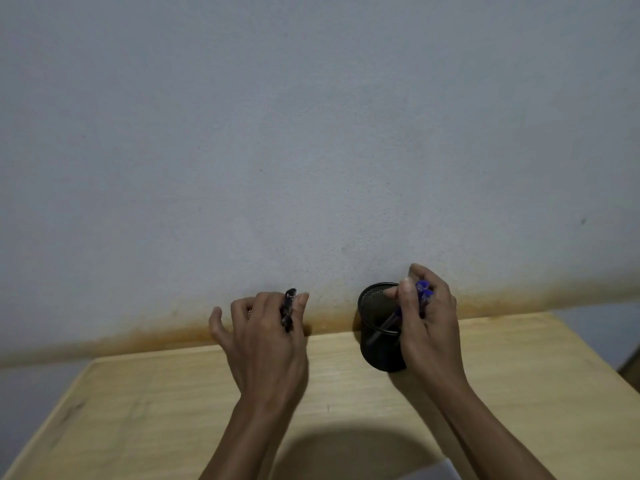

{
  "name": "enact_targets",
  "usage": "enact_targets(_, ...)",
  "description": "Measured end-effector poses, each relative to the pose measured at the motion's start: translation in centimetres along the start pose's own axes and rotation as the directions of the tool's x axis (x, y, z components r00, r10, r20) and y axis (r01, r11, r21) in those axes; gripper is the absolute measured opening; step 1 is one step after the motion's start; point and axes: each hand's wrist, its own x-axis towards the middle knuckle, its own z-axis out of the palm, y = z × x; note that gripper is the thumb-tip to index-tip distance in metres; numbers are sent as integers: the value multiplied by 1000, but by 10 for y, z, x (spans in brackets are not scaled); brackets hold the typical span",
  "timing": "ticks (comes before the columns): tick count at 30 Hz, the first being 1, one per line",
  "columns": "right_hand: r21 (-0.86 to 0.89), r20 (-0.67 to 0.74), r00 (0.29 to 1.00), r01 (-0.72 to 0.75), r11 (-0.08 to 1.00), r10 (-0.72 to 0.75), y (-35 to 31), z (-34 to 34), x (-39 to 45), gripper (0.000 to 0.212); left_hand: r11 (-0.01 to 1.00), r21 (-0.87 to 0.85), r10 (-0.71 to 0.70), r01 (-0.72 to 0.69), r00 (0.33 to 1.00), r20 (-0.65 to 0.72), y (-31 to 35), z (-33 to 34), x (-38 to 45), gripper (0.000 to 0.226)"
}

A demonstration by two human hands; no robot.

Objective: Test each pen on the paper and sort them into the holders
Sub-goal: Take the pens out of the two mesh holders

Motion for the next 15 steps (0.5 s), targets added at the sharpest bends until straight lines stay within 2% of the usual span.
enact_targets(5,16,-94,989,113,993,-111,-25,2,18,35,992,-120,-47,48,999,4,5,-7,6,27)
enact_targets(8,85,-152,978,160,983,-146,-57,-5,23,37,972,-231,-62,48,997,-53,13,-20,16,32)
enact_targets(10,114,-201,960,223,968,-197,-82,-16,21,37,943,-332,-41,-10,988,-147,24,-41,22,27)
enact_targets(12,107,-205,940,300,948,-274,-105,-32,15,35,915,-380,39,-138,966,-257,32,-66,25,23)
enact_targets(14,41,-121,929,355,934,-348,-119,-49,3,37,881,-401,141,-252,948,-286,30,-93,21,32)
enact_targets(15,-3,-60,929,366,931,-365,-121,-57,-4,38,864,-423,174,-272,951,-255,27,-105,17,34)
